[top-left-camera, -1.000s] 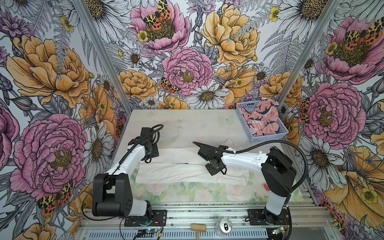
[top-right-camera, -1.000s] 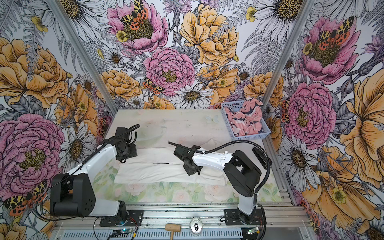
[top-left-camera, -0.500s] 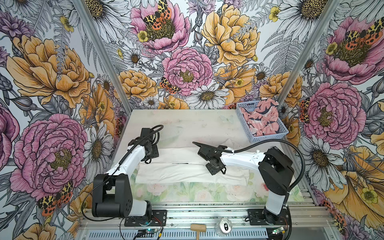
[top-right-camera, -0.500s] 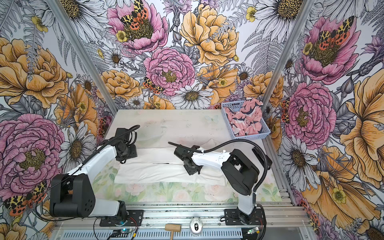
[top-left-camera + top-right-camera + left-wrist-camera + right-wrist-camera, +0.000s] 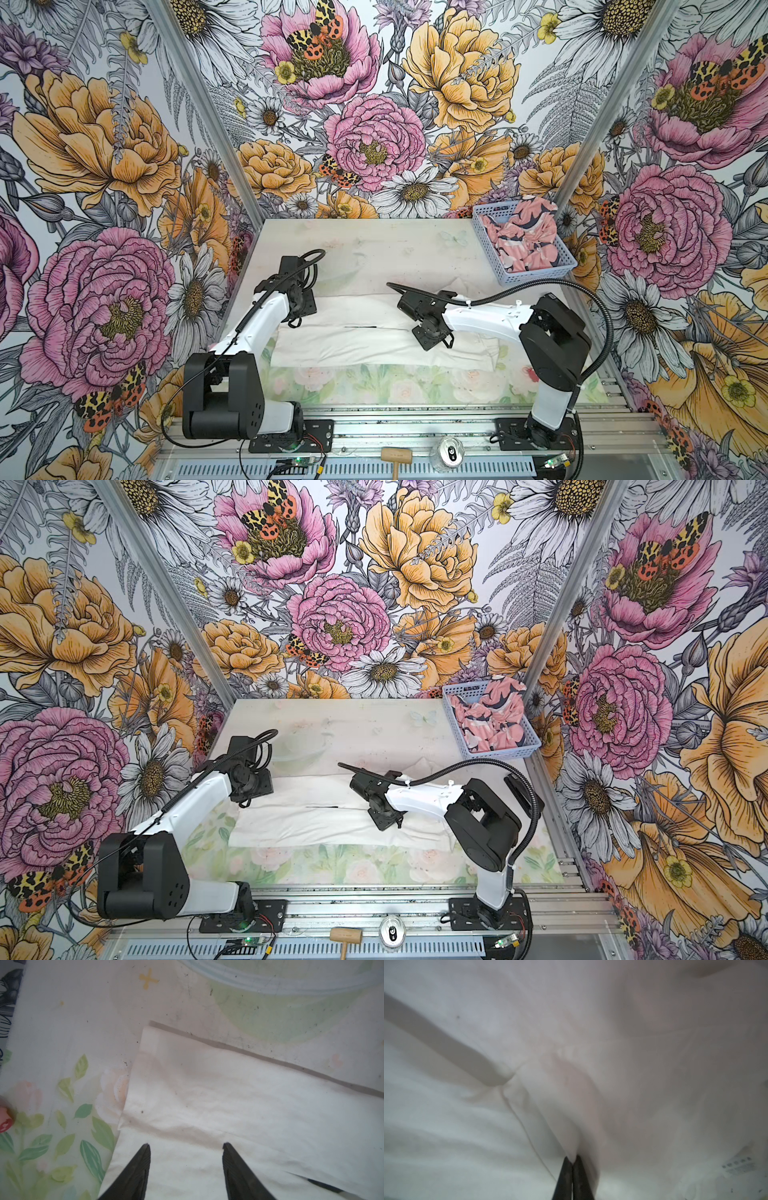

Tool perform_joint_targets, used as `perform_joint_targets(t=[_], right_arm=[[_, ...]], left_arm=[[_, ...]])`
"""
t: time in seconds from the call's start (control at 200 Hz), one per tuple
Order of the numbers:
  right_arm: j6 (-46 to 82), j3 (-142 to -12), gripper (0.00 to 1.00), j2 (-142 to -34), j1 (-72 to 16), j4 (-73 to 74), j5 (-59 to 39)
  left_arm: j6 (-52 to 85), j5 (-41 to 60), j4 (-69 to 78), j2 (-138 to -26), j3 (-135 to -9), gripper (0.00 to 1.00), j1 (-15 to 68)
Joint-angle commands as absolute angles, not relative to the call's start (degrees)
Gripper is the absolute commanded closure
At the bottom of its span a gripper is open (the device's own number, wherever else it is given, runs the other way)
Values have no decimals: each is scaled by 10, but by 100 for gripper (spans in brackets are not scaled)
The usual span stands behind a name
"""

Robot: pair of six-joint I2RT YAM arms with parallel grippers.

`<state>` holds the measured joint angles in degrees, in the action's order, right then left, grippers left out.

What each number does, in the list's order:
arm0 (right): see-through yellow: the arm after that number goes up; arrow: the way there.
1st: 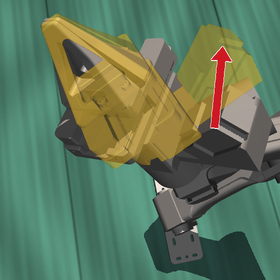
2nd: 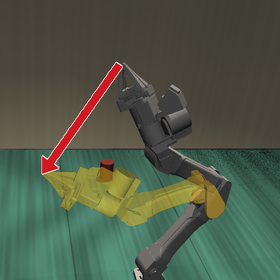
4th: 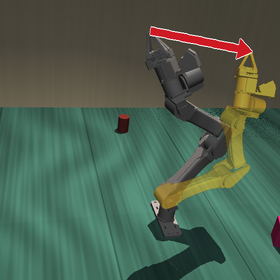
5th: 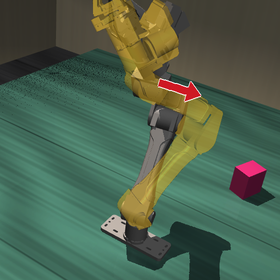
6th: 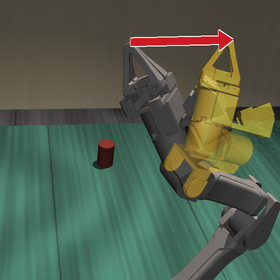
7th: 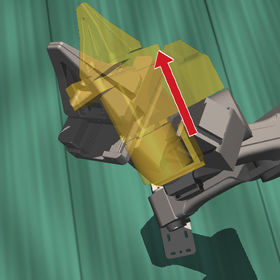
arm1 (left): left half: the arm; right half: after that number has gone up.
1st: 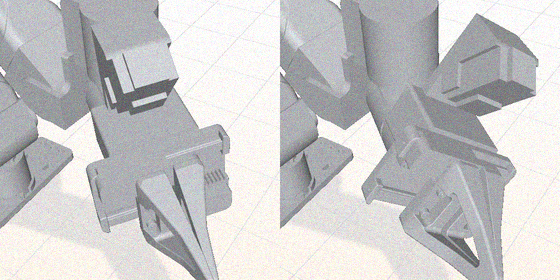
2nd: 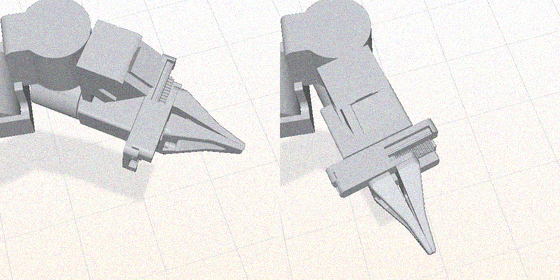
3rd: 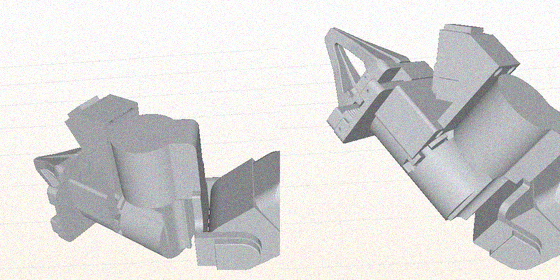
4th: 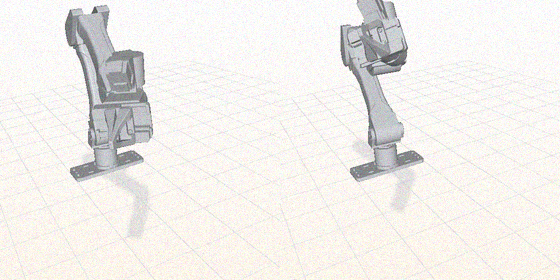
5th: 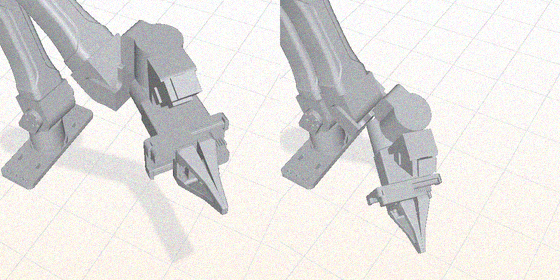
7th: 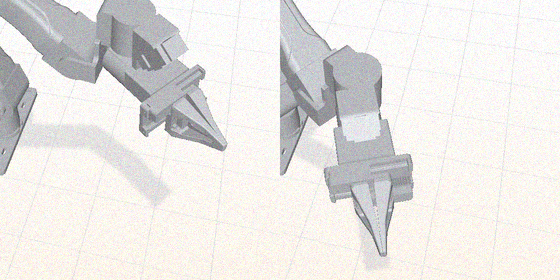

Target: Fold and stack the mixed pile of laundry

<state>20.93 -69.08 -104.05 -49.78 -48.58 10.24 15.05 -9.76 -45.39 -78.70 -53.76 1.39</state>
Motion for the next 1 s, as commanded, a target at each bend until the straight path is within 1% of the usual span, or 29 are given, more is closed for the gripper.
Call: perform_joint_targets(t=[0.0, 0.165, 0.415, 0.445, 0.47, 0.49, 0.545, 0.585, 0.841, 0.996], right_arm=[[214, -684, 100, -996, -494, -476, 66], [219, -680, 100, -977, -495, -476, 42], [213, -687, 100, -995, -499, -471, -3], [211, -688, 95, -995, -500, -471, -9], [210, -687, 88, -994, -500, -470, -11], [209, -687, 84, -990, -500, -470, -13], [208, -683, 78, -981, -500, -466, -7], [210, -678, 76, -971, -497, -461, -4], [231, -649, 74, -949, -457, -433, 2], [233, -655, 79, -982, -458, -420, -16]], left_arm=[[149, -94, -458, -772, -533, 43, 7], [150, -91, -458, -772, -532, 43, 7], [150, -89, -458, -770, -532, 43, 7], [150, -89, -458, -769, -531, 42, 7], [150, -89, -458, -769, -531, 42, 7], [150, -88, -458, -768, -530, 42, 7], [151, -89, -458, -766, -529, 42, 7], [151, -88, -458, -766, -528, 42, 7], [155, -85, -458, -766, -532, 42, 13], [157, -84, -458, -769, -535, 42, 17]])
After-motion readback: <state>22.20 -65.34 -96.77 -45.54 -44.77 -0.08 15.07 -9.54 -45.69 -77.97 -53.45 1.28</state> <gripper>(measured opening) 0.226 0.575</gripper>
